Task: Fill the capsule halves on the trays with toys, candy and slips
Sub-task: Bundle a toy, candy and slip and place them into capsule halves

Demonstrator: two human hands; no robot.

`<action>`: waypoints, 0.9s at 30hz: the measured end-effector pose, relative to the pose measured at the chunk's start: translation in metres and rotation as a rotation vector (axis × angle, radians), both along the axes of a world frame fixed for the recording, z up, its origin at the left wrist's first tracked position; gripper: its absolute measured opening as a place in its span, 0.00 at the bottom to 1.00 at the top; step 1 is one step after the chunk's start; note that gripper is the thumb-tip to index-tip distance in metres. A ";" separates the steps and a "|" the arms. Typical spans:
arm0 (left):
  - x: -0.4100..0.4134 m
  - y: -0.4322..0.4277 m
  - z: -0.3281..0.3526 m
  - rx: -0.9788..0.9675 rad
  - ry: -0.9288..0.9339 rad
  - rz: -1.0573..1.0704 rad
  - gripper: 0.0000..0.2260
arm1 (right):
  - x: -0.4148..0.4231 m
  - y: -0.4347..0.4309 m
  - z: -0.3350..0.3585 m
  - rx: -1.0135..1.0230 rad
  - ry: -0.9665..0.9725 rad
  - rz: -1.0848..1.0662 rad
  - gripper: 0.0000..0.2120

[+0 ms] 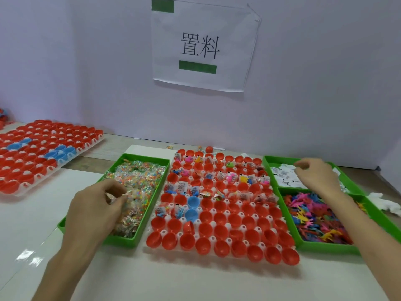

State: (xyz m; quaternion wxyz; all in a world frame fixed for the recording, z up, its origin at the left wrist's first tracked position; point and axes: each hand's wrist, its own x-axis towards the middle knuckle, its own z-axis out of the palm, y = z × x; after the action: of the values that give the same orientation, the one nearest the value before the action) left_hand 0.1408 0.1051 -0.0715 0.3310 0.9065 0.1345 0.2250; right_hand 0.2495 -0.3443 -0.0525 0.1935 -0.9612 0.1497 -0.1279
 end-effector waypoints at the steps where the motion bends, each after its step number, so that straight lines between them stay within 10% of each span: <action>1: 0.001 0.001 -0.001 -0.009 -0.009 -0.003 0.11 | 0.000 -0.010 -0.006 -0.057 0.111 -0.016 0.14; 14: -0.030 -0.053 0.028 -0.366 -0.400 -0.282 0.10 | 0.008 -0.016 -0.018 0.023 0.128 -0.027 0.11; 27: -0.016 -0.142 0.018 -0.656 -0.030 -0.683 0.14 | -0.005 -0.029 -0.020 0.173 -0.194 -0.035 0.09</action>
State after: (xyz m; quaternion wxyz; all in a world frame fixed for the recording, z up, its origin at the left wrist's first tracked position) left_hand 0.1250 -0.0372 -0.0535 0.6569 0.7431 -0.1121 0.0619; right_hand 0.2446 -0.3737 -0.0725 0.2868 -0.9213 0.1577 -0.2100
